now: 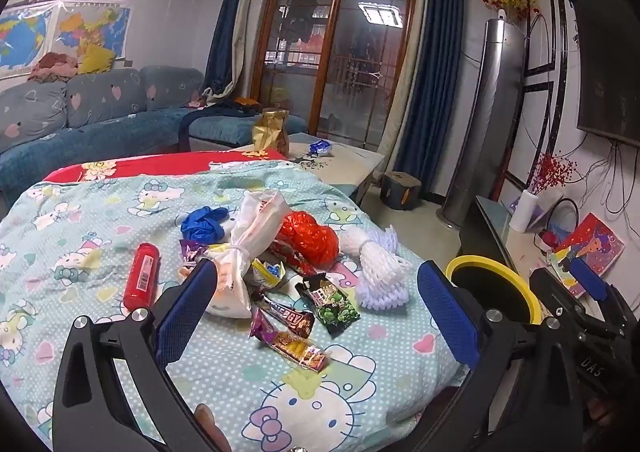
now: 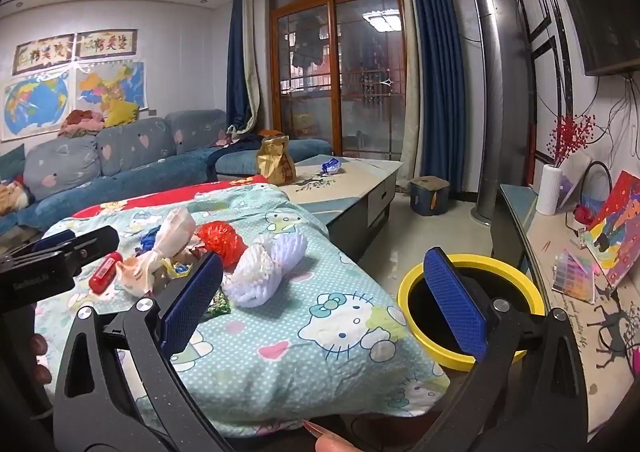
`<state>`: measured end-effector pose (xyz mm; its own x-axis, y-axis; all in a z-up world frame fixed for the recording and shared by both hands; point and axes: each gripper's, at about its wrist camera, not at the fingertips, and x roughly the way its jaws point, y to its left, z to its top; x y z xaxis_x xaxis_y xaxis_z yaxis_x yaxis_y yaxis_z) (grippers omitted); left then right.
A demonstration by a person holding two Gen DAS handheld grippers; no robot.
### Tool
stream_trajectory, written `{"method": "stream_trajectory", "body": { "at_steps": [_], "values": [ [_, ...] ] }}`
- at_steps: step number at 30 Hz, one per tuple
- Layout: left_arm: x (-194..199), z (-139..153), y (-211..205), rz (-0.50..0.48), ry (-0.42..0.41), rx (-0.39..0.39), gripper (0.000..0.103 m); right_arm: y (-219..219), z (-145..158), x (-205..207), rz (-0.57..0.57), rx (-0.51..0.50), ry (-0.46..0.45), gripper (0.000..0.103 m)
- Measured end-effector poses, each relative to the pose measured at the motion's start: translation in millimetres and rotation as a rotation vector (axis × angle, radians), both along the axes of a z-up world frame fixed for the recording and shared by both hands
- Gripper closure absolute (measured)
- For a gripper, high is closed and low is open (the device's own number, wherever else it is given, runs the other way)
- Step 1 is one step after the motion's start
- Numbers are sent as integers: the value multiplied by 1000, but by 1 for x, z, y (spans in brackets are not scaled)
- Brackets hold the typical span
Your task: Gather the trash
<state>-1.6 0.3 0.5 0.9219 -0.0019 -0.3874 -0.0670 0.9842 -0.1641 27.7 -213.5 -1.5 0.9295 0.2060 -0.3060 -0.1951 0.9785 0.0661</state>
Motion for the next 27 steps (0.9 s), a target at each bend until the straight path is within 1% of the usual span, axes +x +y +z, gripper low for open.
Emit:
{"method": "stream_trajectory", "body": {
  "at_steps": [1,8,14,27],
  "values": [
    [0,0,0,0,-1,-1,6,0,0,-1,-1,4,-12,10],
    [-4,-3,3,-5,4,-5,6,-1,0,-2,-5,7,-17,10],
    [-5,7,0,-10,0,3,6,-2,0,-1,-4,6,-14,10],
    [-4,8,-3,-12,-6,9,6,-3,0,1,-8,8,-11,10]
  ]
}}
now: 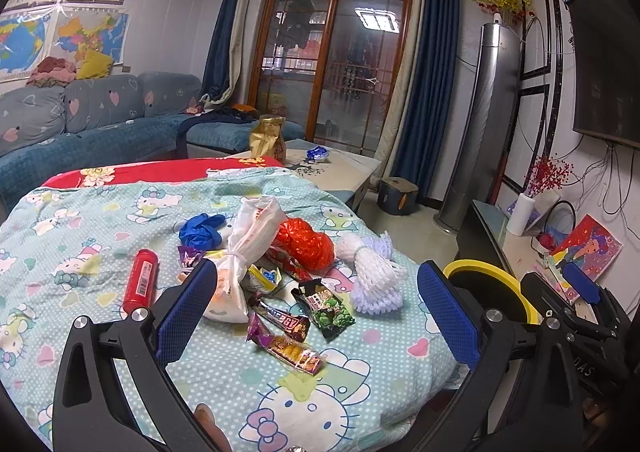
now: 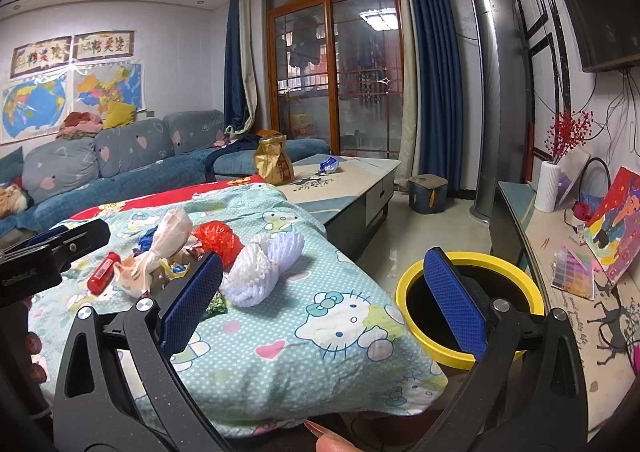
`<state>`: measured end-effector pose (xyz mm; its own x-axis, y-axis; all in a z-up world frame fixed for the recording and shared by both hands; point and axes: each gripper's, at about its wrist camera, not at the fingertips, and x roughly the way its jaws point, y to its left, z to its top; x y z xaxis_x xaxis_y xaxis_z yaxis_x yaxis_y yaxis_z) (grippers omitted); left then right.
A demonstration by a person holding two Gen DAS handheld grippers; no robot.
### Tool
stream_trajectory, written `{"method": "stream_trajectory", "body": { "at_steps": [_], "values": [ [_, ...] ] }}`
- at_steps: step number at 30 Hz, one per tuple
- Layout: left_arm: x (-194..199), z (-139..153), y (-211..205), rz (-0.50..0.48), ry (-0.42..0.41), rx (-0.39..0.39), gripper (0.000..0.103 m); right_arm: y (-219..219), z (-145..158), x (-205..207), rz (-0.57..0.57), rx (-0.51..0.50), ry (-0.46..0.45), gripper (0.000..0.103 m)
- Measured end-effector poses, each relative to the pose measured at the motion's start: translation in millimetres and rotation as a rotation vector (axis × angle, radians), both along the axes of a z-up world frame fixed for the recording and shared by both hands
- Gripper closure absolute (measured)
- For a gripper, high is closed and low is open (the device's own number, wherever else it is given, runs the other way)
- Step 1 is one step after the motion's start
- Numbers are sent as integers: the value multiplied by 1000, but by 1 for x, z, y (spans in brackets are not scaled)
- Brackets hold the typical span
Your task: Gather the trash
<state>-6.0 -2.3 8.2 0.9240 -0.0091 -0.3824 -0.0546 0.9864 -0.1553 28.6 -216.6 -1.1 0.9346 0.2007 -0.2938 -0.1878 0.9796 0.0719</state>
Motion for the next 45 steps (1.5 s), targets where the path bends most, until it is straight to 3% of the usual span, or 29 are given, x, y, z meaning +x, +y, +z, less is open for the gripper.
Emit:
{"method": "stream_trajectory", "body": {
  "at_steps": [34,41,45],
  "values": [
    [-3,1,-2,-12,-15,19,6,-3,-10,5,1,2,13,10],
    [-5,3,2,-21,-63,5,6,0,-13,8,41,-4,34,10],
    [1,2,11,0,-43,17,6,10,-15,12,82,-11,60,10]
  ]
}}
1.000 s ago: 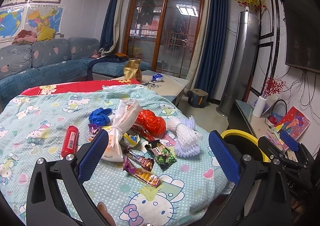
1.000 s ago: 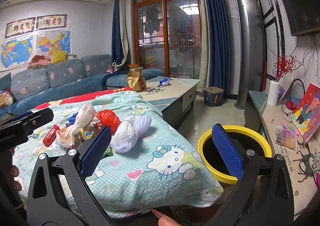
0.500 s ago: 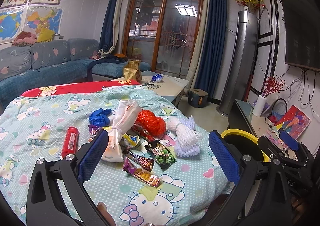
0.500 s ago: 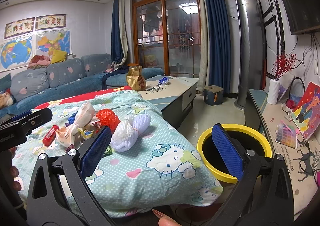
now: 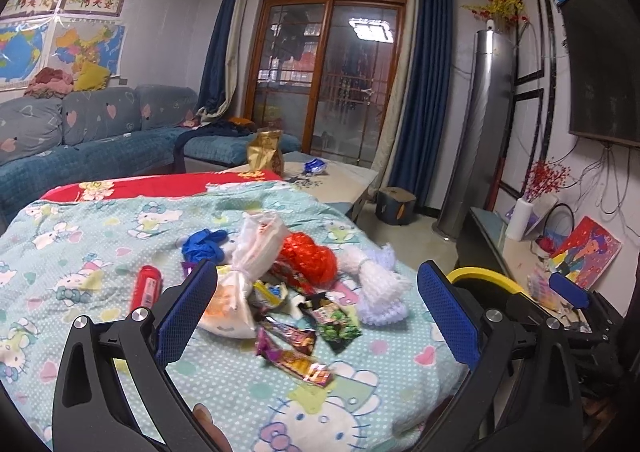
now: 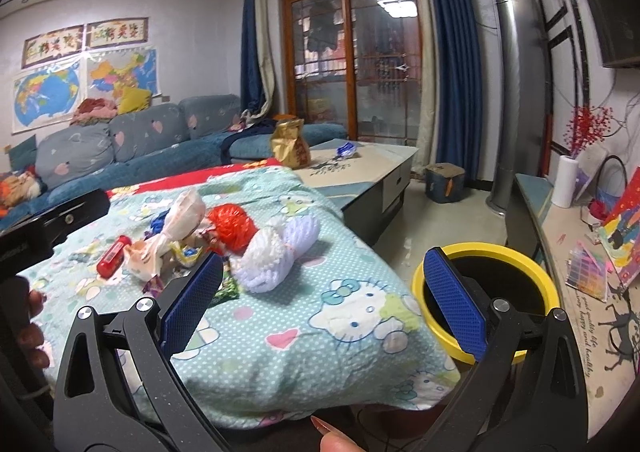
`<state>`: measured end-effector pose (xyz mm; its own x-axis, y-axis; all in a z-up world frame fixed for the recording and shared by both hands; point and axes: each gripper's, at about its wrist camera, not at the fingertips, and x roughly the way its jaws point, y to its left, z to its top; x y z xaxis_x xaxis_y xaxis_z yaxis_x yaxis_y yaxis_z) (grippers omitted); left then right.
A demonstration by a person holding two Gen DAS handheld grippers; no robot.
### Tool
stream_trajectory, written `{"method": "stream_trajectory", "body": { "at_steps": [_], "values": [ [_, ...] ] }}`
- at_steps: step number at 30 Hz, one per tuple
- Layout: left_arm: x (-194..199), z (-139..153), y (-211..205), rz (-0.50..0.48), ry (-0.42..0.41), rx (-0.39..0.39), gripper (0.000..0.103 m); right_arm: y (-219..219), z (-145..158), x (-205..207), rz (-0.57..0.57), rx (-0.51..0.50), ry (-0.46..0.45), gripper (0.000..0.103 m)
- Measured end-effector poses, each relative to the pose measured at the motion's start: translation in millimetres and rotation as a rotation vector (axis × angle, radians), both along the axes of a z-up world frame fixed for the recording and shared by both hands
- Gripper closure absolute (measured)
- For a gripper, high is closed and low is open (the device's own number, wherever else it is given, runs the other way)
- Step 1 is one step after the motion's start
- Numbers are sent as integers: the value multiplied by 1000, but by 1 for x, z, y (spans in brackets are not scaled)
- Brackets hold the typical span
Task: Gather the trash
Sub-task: 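Grasp the white plastic bag with the left gripper while the right grasps the white foam net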
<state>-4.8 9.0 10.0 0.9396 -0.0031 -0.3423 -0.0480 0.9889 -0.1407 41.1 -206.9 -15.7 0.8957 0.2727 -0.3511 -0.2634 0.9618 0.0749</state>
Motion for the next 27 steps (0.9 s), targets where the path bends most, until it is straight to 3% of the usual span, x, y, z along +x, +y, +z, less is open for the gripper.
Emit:
{"method": "stream_trajectory", "body": {
  "at_steps": [6,16,21,27],
  "values": [
    [15,-8,32,64,52,-48,6,23,1,13,75,-12,30,10],
    [28,-15,95,143,58,-130,6,58,3,55,157,-51,90,11],
    [44,-22,107,158,112,-92,6,67,-2,84,171,-77,157,21],
    [68,-45,112,114,227,-119,6,73,-13,113,201,-65,288,39]
  ]
}}
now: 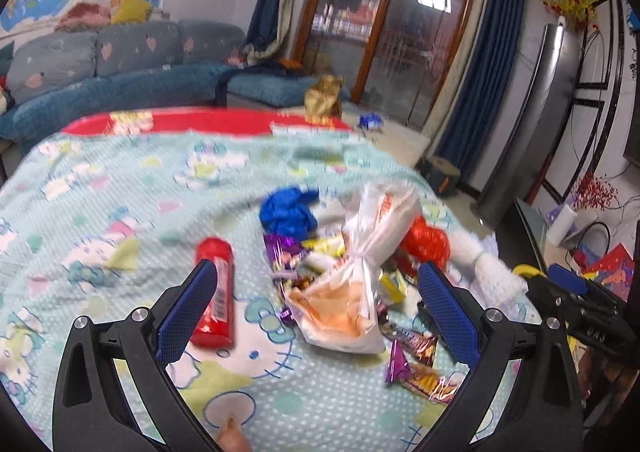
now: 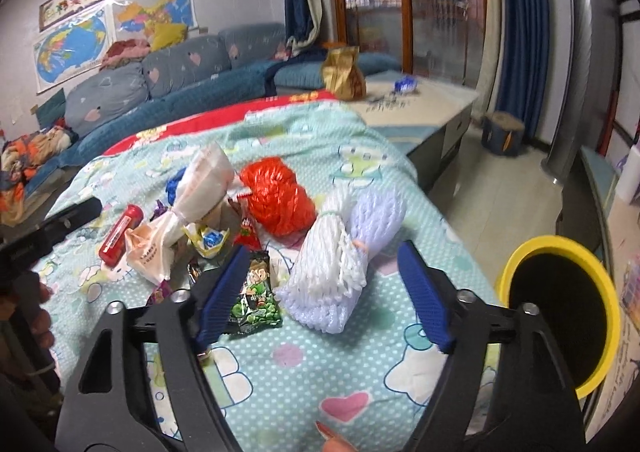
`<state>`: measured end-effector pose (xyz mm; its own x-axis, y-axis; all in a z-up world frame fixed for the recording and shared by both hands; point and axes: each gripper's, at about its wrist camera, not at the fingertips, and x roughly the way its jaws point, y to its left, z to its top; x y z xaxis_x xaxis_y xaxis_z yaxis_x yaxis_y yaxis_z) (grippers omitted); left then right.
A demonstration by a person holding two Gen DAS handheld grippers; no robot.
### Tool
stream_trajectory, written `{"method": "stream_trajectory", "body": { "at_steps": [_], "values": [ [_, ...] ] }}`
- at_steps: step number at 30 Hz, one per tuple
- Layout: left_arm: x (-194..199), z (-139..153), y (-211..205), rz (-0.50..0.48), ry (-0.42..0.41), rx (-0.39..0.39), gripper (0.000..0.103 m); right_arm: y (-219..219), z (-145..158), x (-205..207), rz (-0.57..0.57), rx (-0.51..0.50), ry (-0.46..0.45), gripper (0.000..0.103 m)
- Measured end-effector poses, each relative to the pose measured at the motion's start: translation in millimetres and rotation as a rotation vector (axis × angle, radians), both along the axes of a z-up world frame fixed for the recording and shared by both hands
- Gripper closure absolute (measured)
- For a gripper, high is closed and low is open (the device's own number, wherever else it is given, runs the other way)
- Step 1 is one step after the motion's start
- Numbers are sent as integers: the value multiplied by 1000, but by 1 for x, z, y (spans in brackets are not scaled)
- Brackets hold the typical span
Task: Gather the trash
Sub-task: 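Grasp the white plastic bag with the left gripper while the right grasps the white foam net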
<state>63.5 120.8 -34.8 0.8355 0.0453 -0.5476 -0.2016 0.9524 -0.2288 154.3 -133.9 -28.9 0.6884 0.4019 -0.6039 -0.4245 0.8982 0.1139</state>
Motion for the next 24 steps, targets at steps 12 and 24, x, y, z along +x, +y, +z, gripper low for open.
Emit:
{"method": "stream_trajectory", "body": {
  "at_steps": [12,24],
  "values": [
    [36,-33,-5,-23,153,-33,6,6,-20,29,11,3,153,65],
    [40,-43,-8,-64,202,-68,50,7,-17,26,54,41,159,92]
  ]
}}
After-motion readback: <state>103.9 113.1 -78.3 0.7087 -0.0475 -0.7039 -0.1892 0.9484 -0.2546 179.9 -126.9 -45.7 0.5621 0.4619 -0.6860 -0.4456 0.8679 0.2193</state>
